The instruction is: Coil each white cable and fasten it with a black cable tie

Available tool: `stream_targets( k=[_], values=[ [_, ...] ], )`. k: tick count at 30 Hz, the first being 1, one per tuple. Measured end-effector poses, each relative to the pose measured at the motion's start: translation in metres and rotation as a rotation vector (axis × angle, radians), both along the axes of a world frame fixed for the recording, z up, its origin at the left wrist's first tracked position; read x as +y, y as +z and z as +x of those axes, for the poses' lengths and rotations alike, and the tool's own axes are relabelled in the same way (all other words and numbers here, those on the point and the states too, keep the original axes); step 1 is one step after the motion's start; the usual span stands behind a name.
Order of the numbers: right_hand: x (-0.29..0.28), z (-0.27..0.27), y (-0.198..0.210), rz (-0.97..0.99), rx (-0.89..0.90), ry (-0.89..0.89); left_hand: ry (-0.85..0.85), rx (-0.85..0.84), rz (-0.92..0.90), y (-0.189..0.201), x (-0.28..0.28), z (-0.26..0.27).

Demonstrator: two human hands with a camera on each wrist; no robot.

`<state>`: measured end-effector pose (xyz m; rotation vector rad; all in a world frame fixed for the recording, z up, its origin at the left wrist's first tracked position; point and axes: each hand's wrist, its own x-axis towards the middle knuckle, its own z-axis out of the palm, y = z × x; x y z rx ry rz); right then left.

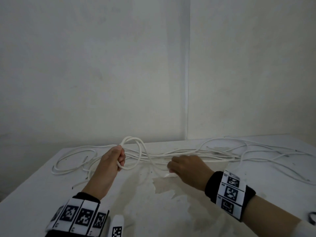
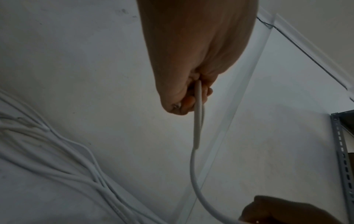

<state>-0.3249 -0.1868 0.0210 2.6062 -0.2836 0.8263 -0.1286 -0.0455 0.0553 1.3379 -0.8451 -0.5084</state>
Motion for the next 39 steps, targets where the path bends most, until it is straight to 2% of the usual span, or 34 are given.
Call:
stream_targets(
  k=[8,11,16,19,21,23,27,30,34,39],
  values=[
    [0.035,0.011,0.011,0.056,-0.048,0.156,-0.032,-0.162,0.111,0.000,-0.010,-0.022],
    [0.042,0.014,0.017,0.082,-0.085,0.196,-0.166,-0.124,0.145,0.000,-0.010,-0.038],
    [0.044,0.018,0.024,0.283,-0.190,0.253,-0.279,-0.161,0.197,0.004,-0.008,-0.058],
    [0.048,0.017,0.032,0.491,-0.238,0.261,-0.330,-0.182,0.253,0.006,-0.007,-0.064],
    [0.044,0.016,0.038,0.623,-0.207,0.253,-0.386,-0.134,0.275,0.009,-0.007,-0.068],
    [0.037,0.013,0.042,0.692,-0.247,0.251,-0.415,0.008,0.268,0.011,-0.007,-0.070],
    [0.019,0.012,0.042,0.655,-0.396,0.322,-0.413,0.148,0.275,0.013,-0.007,-0.071],
    [0.017,0.014,0.041,0.641,-0.365,0.312,-0.412,0.181,0.256,0.014,-0.009,-0.073],
    [0.017,0.009,0.045,0.876,-0.310,0.230,-0.407,0.205,0.218,0.014,-0.008,-0.075],
    [0.026,0.010,0.054,1.081,-0.318,0.237,-0.382,0.102,0.211,0.018,-0.007,-0.079]
  ],
)
